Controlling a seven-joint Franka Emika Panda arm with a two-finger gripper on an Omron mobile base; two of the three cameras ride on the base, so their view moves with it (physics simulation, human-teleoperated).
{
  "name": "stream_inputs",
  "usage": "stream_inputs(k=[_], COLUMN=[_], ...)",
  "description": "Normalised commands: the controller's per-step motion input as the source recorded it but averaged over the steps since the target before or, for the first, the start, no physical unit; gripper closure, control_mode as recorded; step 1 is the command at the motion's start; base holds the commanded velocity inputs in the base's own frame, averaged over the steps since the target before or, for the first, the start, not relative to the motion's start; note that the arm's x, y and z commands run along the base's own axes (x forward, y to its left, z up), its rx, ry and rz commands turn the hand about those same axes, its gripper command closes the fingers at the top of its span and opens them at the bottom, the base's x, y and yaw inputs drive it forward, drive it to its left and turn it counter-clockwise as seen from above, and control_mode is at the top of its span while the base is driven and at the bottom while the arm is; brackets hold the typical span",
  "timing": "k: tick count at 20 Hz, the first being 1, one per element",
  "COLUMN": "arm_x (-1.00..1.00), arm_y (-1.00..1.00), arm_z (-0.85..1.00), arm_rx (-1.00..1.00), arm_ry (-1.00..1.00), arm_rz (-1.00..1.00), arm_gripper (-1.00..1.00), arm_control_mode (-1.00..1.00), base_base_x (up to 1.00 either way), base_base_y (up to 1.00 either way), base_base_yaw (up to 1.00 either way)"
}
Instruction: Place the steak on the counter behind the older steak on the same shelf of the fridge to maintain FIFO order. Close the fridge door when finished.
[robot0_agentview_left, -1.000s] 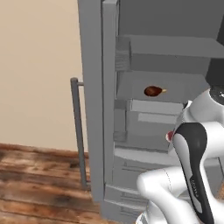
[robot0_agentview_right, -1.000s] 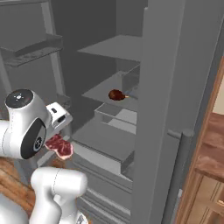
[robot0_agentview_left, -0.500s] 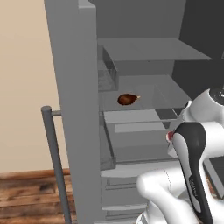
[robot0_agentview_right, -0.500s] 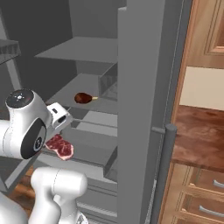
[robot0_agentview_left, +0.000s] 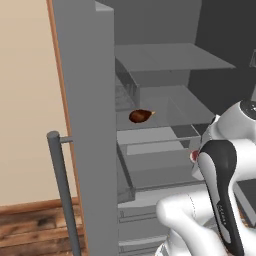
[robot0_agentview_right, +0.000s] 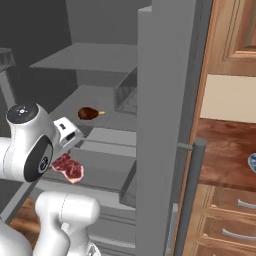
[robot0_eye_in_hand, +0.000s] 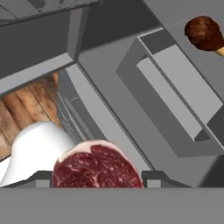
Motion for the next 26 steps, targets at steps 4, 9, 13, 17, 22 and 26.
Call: stream_inputs(k=[4, 9, 13, 17, 22, 26], arm_x=[0.0, 0.0, 0.0, 0.0, 0.0, 0.25], arm_y=[0.0, 0.0, 0.0, 0.0, 0.0, -0.02], arm_z=[0.0, 0.0, 0.0, 0.0, 0.0, 0.0], arm_rx=[0.0, 0.0, 0.0, 0.0, 0.0, 0.03], arm_ry=[0.0, 0.0, 0.0, 0.0, 0.0, -0.01], arm_rz=[0.0, 0.0, 0.0, 0.0, 0.0, 0.0], arm_gripper=[1.0, 1.0, 1.0, 1.0, 1.0, 1.0], arm_control_mode=[1.0, 1.0, 1.0, 1.0, 1.0, -1.0], base_base_x=[0.57, 0.8, 0.94, 0.88, 0.97, 0.75], base_base_y=[0.0, -0.07, 0.01, 0.0, -0.01, -0.06], base_base_yaw=[-0.21, -0.04, 0.0, 0.0, 0.0, 0.0])
